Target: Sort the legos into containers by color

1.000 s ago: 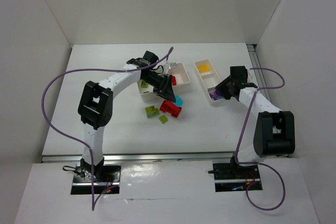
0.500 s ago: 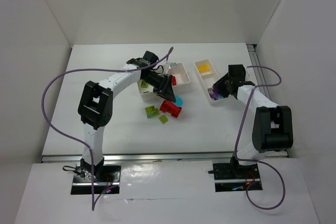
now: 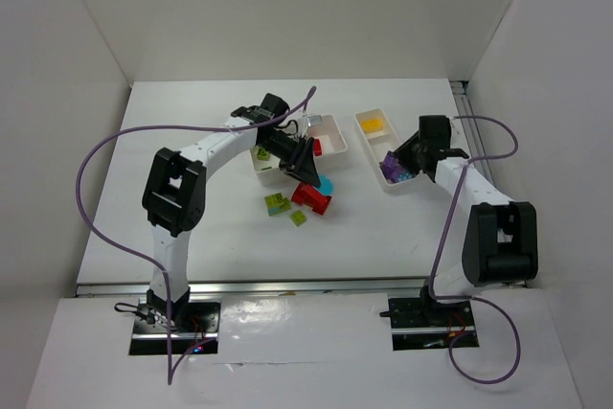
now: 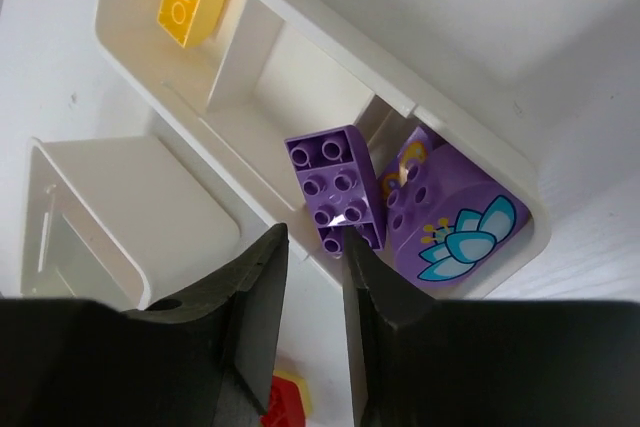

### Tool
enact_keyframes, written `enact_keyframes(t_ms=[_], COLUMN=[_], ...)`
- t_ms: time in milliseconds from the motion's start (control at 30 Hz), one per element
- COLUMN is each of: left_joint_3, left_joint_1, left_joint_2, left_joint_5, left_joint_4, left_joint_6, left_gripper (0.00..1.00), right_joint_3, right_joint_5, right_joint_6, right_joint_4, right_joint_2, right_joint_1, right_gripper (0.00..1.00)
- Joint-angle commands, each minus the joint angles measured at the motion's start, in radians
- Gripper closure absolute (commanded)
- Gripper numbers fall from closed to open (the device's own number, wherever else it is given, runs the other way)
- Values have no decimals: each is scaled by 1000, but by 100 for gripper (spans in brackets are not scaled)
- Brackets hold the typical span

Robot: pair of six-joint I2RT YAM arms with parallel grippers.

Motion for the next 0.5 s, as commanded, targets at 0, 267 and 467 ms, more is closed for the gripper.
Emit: enact_keyframes(t_ms=[0, 267, 467], left_joint_3=[36, 36, 26], left_joint_1=[0, 0, 0], left_joint_2=[-30, -20, -30], left_joint_5=[34, 34, 34], left_joint_4=[-3, -3, -3], left_joint_6=[26, 35, 35], left_gripper=[100, 100, 100], right_joint_3=[21, 278, 371], right_joint_5=[37, -20, -32], right_joint_6=[-55, -241, -263], right_joint_4=[28, -62, -71], right_joint_2=[-53, 206, 302], right_joint_1=[17, 38, 69], right_gripper=[66, 66, 67])
